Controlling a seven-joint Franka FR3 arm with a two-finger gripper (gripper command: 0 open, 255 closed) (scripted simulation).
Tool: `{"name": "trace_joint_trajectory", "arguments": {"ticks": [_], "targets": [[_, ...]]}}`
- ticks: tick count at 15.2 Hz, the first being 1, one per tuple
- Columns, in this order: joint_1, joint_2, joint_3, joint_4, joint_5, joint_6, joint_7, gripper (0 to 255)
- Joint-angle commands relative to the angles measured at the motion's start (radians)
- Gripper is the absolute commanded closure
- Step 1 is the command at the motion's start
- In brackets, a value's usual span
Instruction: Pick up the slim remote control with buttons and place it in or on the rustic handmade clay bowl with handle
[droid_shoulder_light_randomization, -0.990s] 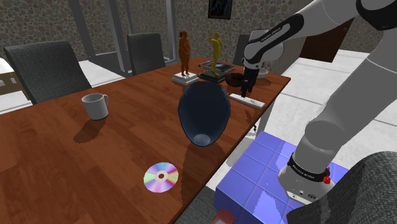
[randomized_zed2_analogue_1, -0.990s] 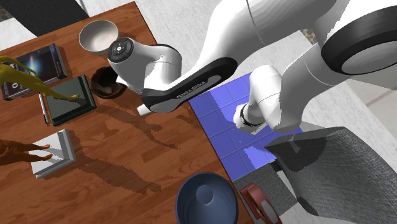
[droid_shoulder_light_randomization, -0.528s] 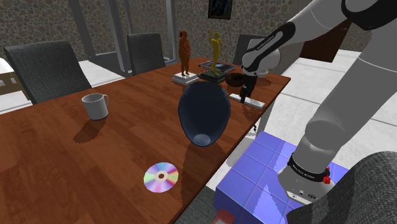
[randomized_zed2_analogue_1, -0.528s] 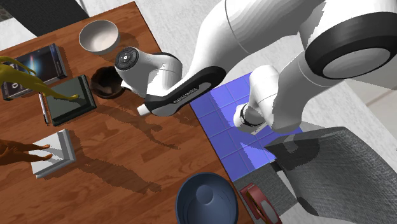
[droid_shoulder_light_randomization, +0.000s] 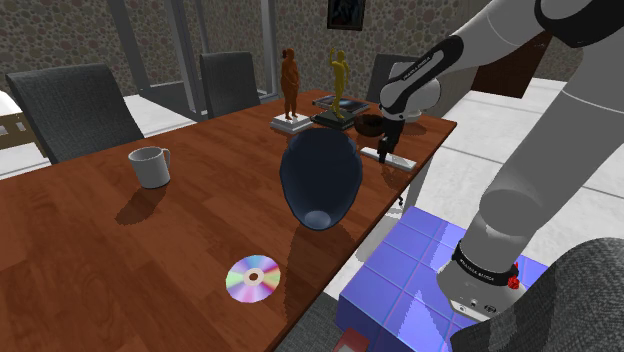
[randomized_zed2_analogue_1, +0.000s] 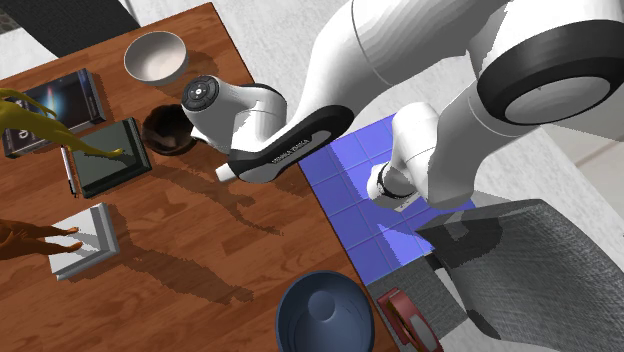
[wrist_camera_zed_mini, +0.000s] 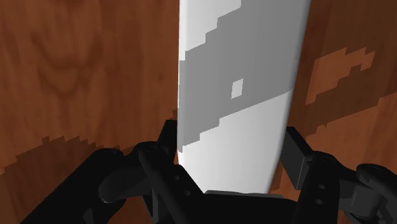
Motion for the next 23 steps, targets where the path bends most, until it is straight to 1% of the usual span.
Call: {"name": "trace_joint_trajectory", "arguments": {"ticks": [1, 9, 23], "targets": [[0.0, 0.0, 0.0, 0.0, 0.0, 0.0, 0.0, 255], [0.0, 0.001, 0.0, 0.0, 0.0, 0.0, 0.0, 255], [-0.007, -0.126, 0.022, 0.088, -0.037, -0.209, 0.03, 255]]}}
